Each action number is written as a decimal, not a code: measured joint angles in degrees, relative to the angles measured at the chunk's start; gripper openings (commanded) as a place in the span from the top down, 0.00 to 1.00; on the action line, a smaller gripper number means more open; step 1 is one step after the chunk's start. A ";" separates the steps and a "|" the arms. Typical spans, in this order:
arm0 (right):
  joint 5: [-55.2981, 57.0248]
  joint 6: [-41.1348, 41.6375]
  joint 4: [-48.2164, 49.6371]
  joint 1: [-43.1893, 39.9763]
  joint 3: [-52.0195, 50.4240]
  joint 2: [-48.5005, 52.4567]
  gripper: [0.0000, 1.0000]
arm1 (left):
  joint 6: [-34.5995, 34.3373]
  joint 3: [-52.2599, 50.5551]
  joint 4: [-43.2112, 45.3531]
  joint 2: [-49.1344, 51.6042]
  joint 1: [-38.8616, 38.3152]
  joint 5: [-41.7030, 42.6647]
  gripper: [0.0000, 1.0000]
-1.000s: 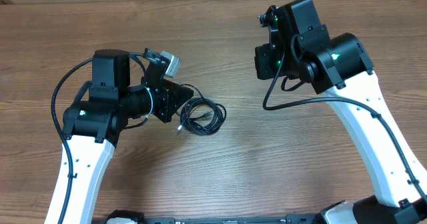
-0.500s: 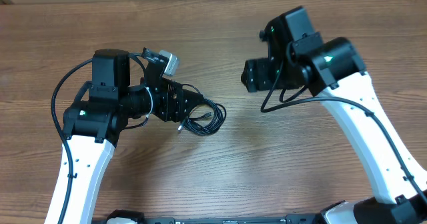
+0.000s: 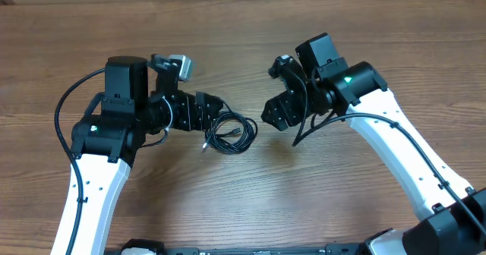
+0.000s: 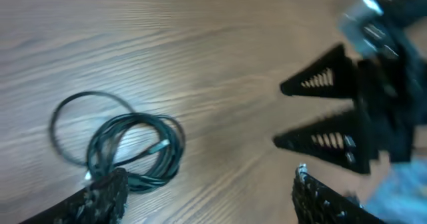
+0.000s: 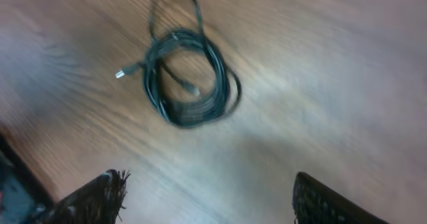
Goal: Untangle cables
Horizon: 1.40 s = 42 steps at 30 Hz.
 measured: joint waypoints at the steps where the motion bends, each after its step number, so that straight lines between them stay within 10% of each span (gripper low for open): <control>1: -0.50 -1.75 2.14 0.00 -0.76 0.00 0.22 | -1.46 0.00 0.04 0.00 0.00 -0.96 0.21; 17: -0.63 -18.40 15.91 10.82 -6.75 7.02 0.17 | -23.71 0.00 -2.14 0.00 7.76 -9.18 0.22; 42: -1.97 -20.44 21.42 13.70 -9.27 16.92 0.25 | -23.91 0.00 -4.55 0.00 8.68 -10.64 0.14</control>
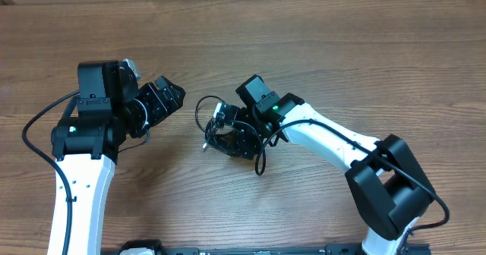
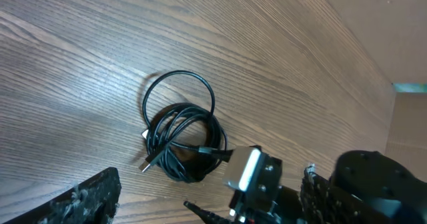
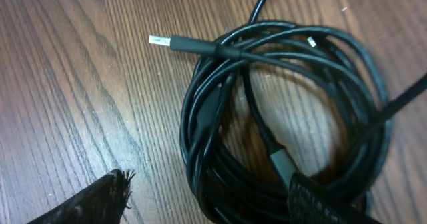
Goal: Untangle cables
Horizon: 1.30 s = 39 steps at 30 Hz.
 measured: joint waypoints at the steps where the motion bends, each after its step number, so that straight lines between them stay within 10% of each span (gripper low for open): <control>1: -0.39 0.00 -0.26 0.00 0.00 0.50 0.27 | 0.00 0.00 -0.02 0.00 0.00 0.00 0.14; 6: -1.55 0.00 -0.90 0.00 -0.07 3.98 0.63 | 0.02 0.00 -0.46 0.00 0.00 -0.02 0.12; 7: -1.73 -0.07 -0.85 0.00 -0.11 4.63 0.96 | 0.02 0.00 -0.50 0.00 0.00 -0.02 0.12; 39: 11.41 10.23 -11.02 0.00 14.16 -10.38 0.96 | 2.43 0.00 -1.27 0.00 0.00 -0.26 0.07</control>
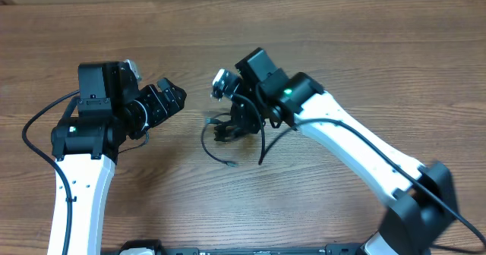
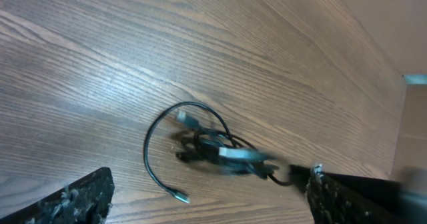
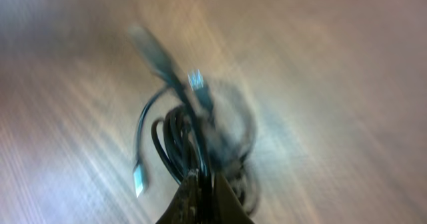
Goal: Untangle cables
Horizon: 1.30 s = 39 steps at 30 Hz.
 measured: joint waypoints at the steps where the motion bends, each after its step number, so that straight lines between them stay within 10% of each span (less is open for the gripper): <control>1: 1.38 1.03 1.46 0.00 0.11 -1.38 0.96 | 0.04 0.00 -0.17 0.00 0.00 0.00 0.07; 15: 16.28 11.54 4.04 0.00 1.44 -10.45 0.95 | 0.42 0.00 -1.33 0.00 0.00 0.00 0.06; 18: 16.68 12.44 1.81 0.00 1.44 -10.27 0.55 | 0.39 0.00 -1.36 0.00 0.00 0.00 0.06; 20: 16.85 12.24 0.33 0.00 1.44 -10.14 0.47 | 0.42 0.00 -1.36 0.00 0.00 0.00 0.05; 39: 5.27 1.18 -3.08 -1.40 -6.05 -3.28 0.55 | 6.97 0.00 -2.67 0.00 0.00 -0.02 0.04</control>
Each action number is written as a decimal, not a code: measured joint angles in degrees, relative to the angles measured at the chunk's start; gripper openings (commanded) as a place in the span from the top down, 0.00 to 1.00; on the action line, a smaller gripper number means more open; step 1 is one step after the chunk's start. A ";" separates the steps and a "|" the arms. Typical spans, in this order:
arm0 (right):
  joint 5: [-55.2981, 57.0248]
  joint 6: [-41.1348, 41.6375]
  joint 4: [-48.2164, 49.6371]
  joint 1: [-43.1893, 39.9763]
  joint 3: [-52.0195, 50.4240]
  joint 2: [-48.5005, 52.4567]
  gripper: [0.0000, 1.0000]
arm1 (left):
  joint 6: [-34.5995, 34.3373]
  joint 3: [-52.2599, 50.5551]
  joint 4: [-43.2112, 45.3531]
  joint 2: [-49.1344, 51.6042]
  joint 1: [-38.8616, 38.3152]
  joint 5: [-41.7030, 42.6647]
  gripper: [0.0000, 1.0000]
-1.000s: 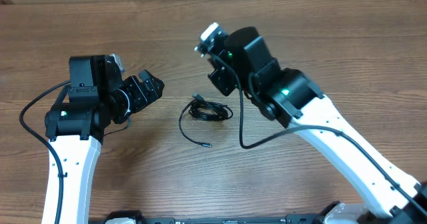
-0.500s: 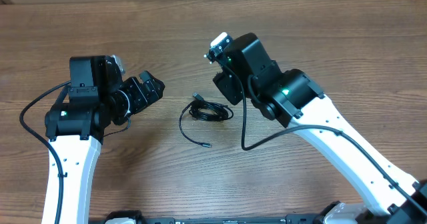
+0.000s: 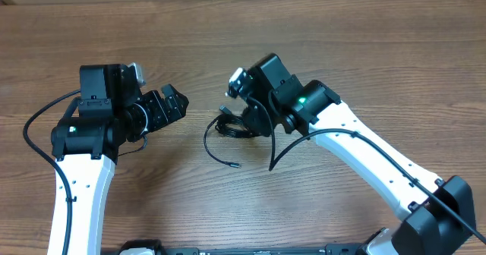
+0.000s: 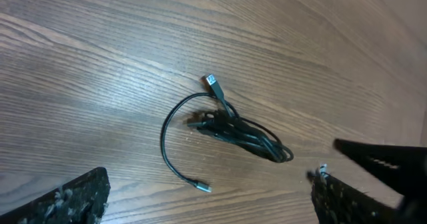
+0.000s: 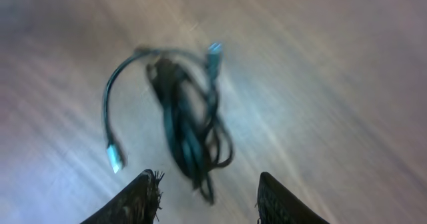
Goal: Untangle cables
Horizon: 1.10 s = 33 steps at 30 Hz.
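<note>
A black cable (image 3: 231, 127) lies on the wooden table as a squashed, elongated bundle. One plug (image 4: 211, 81) sticks out at its far end, and a loose tail curves off to a second plug (image 4: 203, 187). My right gripper (image 3: 250, 121) hovers open just right of the bundle; in the blurred right wrist view the cable (image 5: 190, 134) lies beyond the open right gripper (image 5: 210, 199), untouched. My left gripper (image 3: 176, 103) stands open to the left, apart from the cable. In its own view the left gripper (image 4: 210, 204) frames the cable (image 4: 243, 134) from a distance.
Bare wooden table (image 3: 364, 50) surrounds the cable on all sides. The right arm's white link (image 3: 364, 160) crosses the right half of the table, and the left arm (image 3: 80, 171) stands along the left side.
My right gripper was shut on the cable bundle, holding it up. Now it is open and the cable lies loose on the table, drawn out longer. The left arm barely moved.
Both grippers stood open on either side of a round coil. Then the left arm was further left and the right gripper was open right over the coil. Then the right gripper held the bundle up, a tail hanging loose. Now the bundle lies released and stretched.
</note>
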 measured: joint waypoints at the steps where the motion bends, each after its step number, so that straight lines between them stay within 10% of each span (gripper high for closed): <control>1: -1.29 -1.09 -0.85 -0.63 -0.31 0.09 0.55 | 0.31 0.00 -0.04 0.00 0.00 -0.02 0.04; 16: -27.58 -22.21 -8.98 -15.58 -1.27 0.33 0.53 | 9.55 0.00 0.39 0.00 0.00 4.46 0.03; 33: -33.24 -27.23 7.04 -15.74 -13.31 2.34 0.53 | 11.67 0.00 0.50 0.00 0.00 7.89 0.01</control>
